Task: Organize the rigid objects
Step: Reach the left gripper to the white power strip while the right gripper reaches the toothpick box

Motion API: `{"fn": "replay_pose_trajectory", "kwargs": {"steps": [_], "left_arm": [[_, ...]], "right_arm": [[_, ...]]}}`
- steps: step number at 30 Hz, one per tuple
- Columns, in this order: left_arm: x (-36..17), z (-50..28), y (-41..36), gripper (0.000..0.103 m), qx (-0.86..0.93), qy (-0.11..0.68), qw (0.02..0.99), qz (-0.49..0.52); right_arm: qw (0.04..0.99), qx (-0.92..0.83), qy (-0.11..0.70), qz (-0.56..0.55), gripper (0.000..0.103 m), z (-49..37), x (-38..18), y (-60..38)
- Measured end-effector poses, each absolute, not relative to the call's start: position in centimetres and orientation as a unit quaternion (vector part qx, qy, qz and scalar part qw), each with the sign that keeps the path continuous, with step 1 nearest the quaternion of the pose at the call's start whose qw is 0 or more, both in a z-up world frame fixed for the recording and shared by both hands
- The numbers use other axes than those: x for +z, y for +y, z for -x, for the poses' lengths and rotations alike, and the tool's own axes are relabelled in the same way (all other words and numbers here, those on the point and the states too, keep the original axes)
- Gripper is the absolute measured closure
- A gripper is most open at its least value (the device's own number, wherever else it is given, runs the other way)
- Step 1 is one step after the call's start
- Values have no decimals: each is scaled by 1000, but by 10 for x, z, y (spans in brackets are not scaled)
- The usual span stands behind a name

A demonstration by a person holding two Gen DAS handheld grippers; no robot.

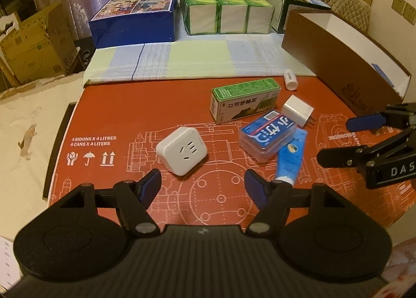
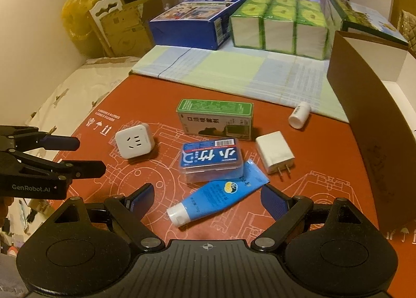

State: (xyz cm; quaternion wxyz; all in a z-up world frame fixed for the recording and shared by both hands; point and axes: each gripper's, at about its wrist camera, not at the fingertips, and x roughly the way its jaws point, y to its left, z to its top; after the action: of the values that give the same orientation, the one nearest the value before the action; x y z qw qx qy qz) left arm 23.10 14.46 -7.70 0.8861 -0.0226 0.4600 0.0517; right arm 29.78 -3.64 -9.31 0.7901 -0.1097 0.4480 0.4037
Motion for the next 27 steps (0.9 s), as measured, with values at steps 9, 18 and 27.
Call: {"fn": "replay_pose_trajectory", "kwargs": {"steps": [9,18,27], "left_arm": [[-93,-241,150,36,46,467,883,-7],[-105,-253,148,36,27,458,887,-43],[-127,-265,141,36,17,440,881,-174]], "right_arm": [[791,398,450,114,16,-304,-102,-28],[791,395,452,117,16,-311,-111,-20],[789,390,459,123,16,-321,-123,-10]]}}
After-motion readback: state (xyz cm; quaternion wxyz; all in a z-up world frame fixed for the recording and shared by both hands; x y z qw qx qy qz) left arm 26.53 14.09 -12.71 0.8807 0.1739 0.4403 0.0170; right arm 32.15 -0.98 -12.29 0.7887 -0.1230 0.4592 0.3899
